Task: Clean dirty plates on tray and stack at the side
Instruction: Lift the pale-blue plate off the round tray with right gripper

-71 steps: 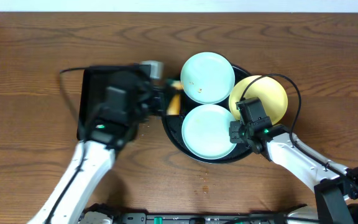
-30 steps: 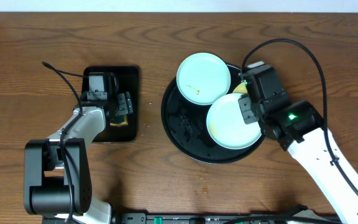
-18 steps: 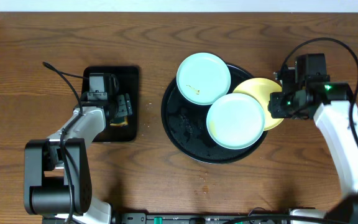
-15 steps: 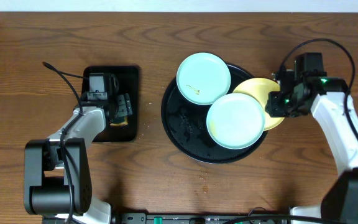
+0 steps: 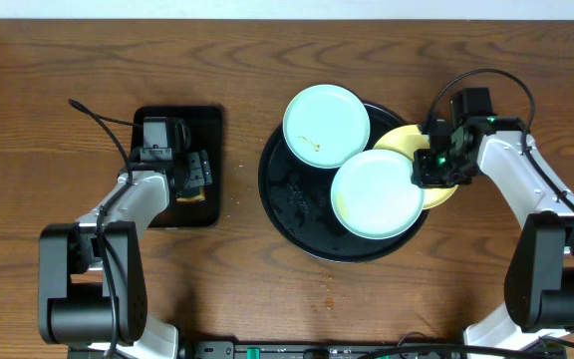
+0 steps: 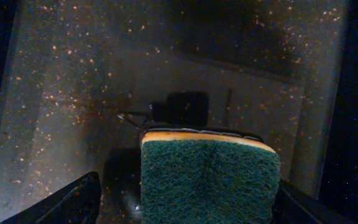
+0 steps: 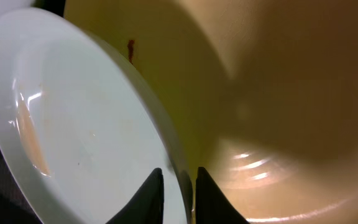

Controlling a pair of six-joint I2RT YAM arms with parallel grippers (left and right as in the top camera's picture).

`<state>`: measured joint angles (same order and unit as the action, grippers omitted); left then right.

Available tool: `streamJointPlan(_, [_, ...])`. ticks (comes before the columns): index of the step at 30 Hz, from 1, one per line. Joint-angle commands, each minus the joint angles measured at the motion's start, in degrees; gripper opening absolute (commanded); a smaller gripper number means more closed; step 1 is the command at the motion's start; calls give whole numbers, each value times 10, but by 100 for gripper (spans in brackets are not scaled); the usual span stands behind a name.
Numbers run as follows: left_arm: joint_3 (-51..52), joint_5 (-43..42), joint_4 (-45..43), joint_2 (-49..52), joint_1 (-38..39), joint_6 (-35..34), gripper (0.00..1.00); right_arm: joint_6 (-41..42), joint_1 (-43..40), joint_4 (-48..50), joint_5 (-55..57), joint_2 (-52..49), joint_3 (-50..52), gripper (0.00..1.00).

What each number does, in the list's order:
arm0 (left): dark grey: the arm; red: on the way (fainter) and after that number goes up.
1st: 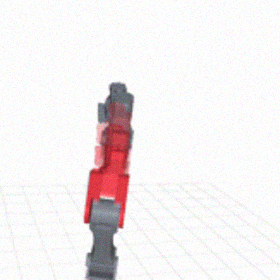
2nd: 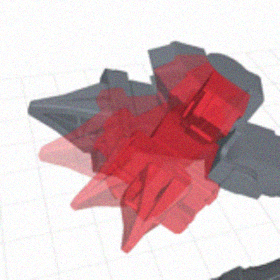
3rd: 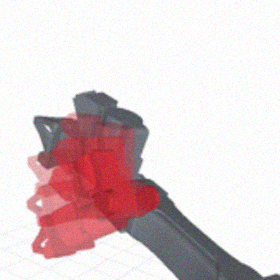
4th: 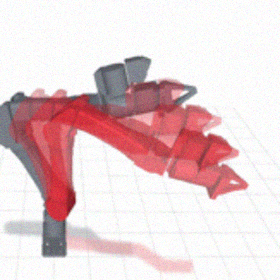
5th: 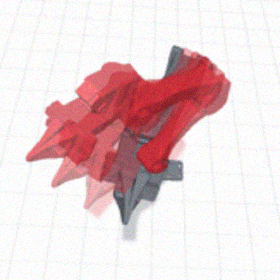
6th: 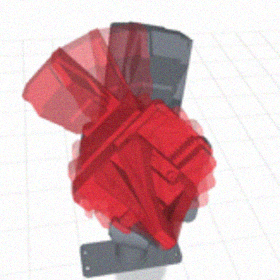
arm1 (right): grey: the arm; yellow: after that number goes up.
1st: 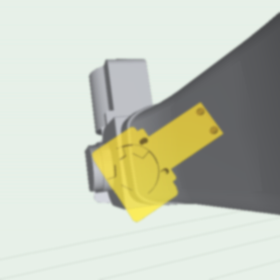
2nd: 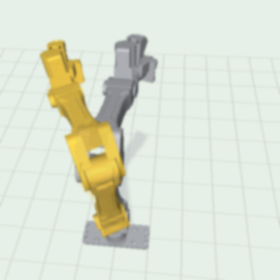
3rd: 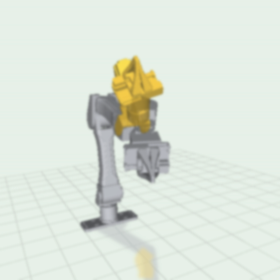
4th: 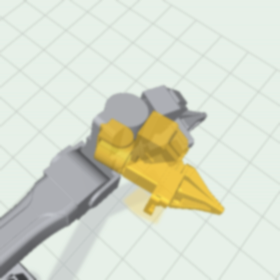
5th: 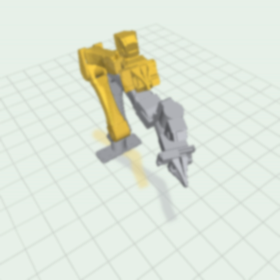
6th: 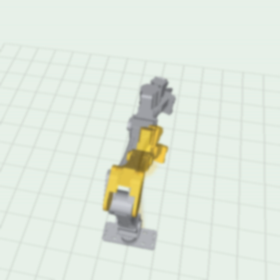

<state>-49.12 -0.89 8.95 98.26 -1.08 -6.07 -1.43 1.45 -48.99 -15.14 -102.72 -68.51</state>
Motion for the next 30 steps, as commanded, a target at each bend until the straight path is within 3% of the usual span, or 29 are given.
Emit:
streamJointPlan(1, [-1,9,5,-2,-2,5,81,-6,7,1,18,-2,0,1])
streamJointPlan(7, [-1,9,6,-2,-2,5,82,-3,42,-35,39,55,-70,1])
streamJointPlan(11, [-1,9,6,-2,-2,5,82,9,139,-65,227,146,-120,1])
streamJointPlan(17, [-1,9,8,-2,-2,5,86,111,403,-118,643,203,-115,1])
streamJointPlan(24, [-1,9,8,-2,-2,5,86,158,525,-111,852,151,-80,1])
streamJointPlan(28, [-1,9,8,-2,-2,5,86,162,535,-98,817,119,-78,1])
streamJointPlan(30, [-1,9,8,-2,-2,5,86,160,506,-78,706,117,-78,1])
